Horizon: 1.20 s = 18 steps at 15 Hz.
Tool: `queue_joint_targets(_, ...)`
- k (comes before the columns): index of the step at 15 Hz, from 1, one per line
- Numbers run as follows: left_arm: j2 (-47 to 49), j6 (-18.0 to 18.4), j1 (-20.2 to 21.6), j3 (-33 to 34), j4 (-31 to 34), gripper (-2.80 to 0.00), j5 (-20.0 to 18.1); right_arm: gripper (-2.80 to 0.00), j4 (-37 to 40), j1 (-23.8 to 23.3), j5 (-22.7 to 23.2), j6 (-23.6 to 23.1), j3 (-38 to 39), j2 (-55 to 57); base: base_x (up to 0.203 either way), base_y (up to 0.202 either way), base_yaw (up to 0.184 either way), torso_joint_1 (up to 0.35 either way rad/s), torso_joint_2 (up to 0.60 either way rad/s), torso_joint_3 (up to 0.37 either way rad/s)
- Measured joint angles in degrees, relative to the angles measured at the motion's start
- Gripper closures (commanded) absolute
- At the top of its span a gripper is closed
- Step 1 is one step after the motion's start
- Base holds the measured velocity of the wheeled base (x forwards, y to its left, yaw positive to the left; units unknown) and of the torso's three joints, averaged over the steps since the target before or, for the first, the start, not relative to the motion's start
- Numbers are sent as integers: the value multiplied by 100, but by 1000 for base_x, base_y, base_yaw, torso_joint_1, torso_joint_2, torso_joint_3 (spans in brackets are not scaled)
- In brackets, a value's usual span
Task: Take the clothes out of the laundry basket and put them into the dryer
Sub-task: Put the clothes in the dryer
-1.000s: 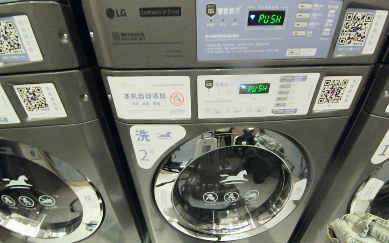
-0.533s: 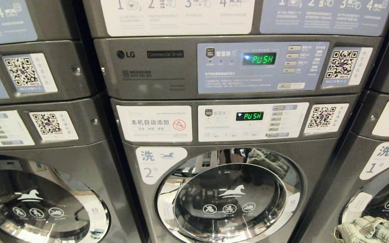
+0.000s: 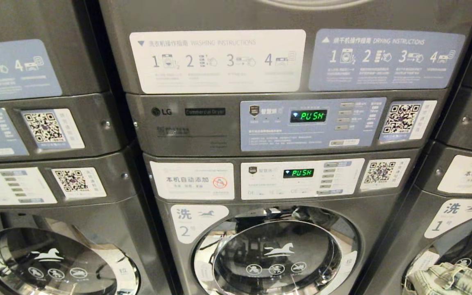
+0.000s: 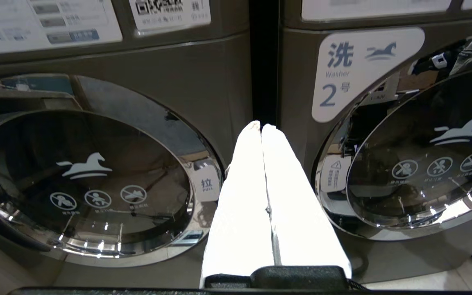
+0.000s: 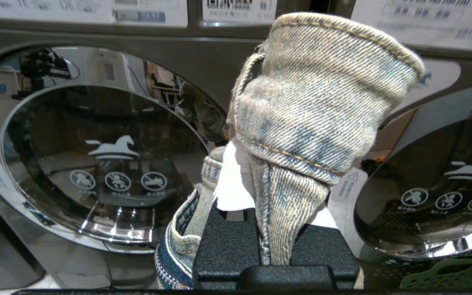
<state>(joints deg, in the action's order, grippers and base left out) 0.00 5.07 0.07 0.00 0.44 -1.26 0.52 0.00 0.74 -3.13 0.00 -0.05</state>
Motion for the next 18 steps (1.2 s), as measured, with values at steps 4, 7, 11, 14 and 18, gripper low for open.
queue_joint_targets(4,0,-1,0,0,2,0,-3,0,0,0,2,7,0,0,0,0,0,271,-558,-282)
queue_joint_targets(7,0,-1,-2,0,5,0,0,0,0,0,10,-7,0,0,0,0,0,295,-584,-299)
queue_joint_targets(11,0,10,0,0,7,0,-3,0,0,0,2,-1,-2,0,0,0,0,271,-543,-270)
queue_joint_targets(14,0,23,0,0,19,0,-8,0,0,0,15,-28,-2,0,0,0,0,186,-377,-192)
queue_joint_targets(18,0,41,0,0,16,0,-22,0,5,0,44,-260,0,0,0,0,0,171,-329,-165)
